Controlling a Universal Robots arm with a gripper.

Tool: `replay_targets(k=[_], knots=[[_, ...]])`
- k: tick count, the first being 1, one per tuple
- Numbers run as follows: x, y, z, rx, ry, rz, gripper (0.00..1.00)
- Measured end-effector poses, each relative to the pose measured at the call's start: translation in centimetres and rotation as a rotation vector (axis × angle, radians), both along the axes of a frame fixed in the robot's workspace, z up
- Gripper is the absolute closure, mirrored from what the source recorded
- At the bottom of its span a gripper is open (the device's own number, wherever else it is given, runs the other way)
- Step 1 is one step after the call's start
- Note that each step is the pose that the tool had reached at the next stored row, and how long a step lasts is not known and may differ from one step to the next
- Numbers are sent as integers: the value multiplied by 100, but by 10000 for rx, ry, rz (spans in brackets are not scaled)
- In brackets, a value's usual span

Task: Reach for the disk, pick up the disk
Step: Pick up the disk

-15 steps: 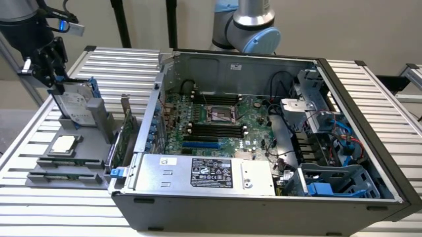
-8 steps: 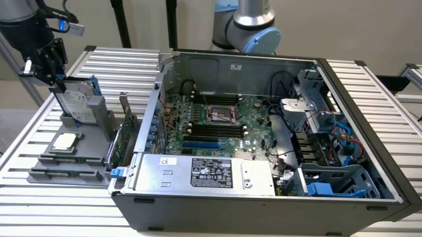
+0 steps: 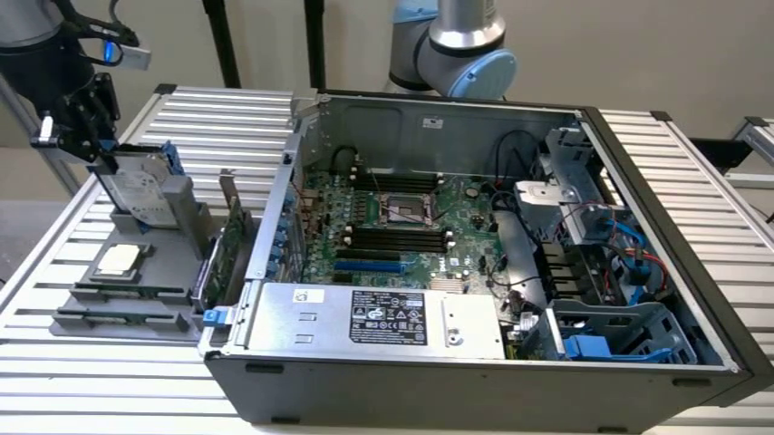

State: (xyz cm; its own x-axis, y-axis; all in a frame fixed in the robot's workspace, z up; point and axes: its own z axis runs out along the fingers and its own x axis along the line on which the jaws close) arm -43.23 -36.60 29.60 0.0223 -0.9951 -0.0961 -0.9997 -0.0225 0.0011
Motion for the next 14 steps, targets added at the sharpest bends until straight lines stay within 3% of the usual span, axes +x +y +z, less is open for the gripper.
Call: replay_targets(k=[8, 14], knots=[[0, -23, 0, 259, 0, -1, 67], [0, -26, 0, 273, 0, 0, 67]])
